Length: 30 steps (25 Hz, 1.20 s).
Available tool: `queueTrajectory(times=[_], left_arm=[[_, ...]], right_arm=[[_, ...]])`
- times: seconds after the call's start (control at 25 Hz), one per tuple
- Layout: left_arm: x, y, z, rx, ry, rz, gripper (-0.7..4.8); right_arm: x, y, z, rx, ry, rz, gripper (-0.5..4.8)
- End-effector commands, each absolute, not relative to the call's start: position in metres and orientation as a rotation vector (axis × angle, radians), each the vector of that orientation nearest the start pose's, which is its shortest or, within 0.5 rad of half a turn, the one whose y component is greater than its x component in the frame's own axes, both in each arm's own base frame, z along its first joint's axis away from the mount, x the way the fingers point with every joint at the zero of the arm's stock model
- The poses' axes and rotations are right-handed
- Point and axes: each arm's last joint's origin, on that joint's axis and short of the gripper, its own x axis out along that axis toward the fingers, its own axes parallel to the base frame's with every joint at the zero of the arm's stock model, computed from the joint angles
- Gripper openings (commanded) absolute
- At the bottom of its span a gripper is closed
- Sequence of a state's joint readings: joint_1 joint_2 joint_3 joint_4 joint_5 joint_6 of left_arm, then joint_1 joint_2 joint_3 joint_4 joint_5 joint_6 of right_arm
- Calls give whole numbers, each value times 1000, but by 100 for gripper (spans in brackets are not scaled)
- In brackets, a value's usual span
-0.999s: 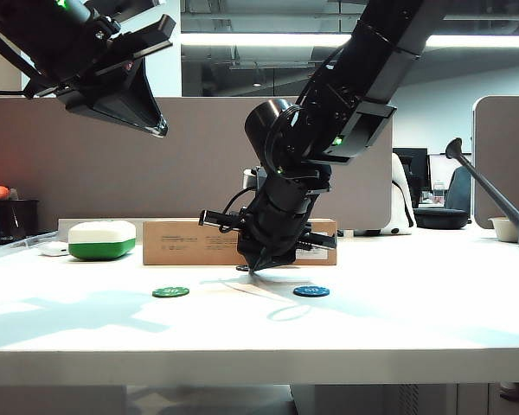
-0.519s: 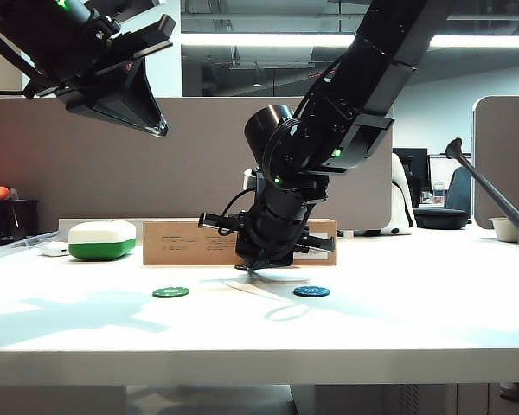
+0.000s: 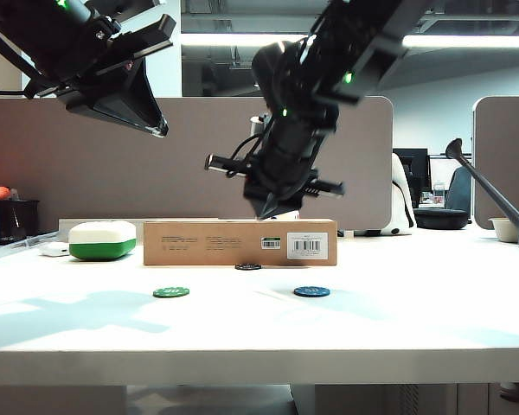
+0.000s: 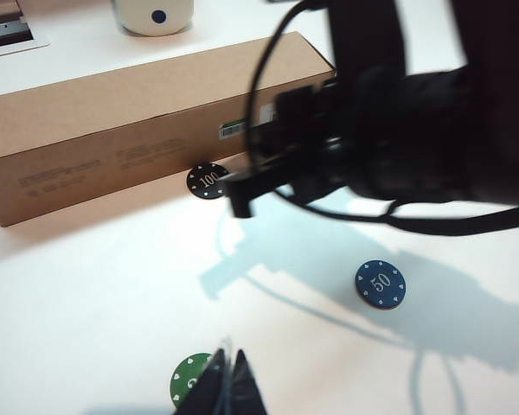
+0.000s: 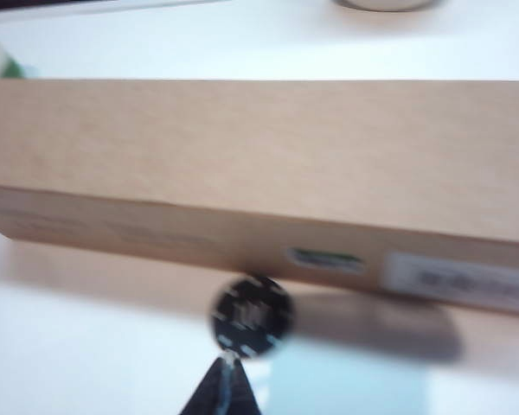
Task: Push the chip with the highest value in the row forward next to the rectangular box.
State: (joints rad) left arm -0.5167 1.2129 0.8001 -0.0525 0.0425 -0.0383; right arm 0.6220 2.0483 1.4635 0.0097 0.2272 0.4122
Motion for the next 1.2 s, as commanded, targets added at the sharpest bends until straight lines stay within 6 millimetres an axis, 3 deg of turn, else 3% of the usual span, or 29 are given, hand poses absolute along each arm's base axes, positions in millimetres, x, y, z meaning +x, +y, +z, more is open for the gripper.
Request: queueTrajectory(times=[0.04,0.36,0.48,0.6,0.76,0.84,0.88,1.08,1.2], left_arm=[[228,-131,266,74,454,-544,-5],[228,-131,266,74,454,-544,-5],[228,-131,266,74,454,-544,-5],[228,-131,266,74,455,-544,-5],[228,-131,266,74,455,-544,-5],[228,-131,266,74,454,-544,-5],[228,-131,266,74,454,-544,-5],[228,-131,266,74,454,-544,-5],[228,-131,266,74,454,-544,-5]], right_arm=[[368,254,215,65,628,221,-6],[334,228,275,-60,649,173,-6],[305,207,312,-41,616,178,-6],[274,185,332,-9,571,199,-6],[226,150,348,30,499,209,-6],[180,117,355,65,435,221,-6],[167,108,355,75,418,224,-5],[118,72,355,117,339,234,-5],[78,44,351,160,261,247,-5]])
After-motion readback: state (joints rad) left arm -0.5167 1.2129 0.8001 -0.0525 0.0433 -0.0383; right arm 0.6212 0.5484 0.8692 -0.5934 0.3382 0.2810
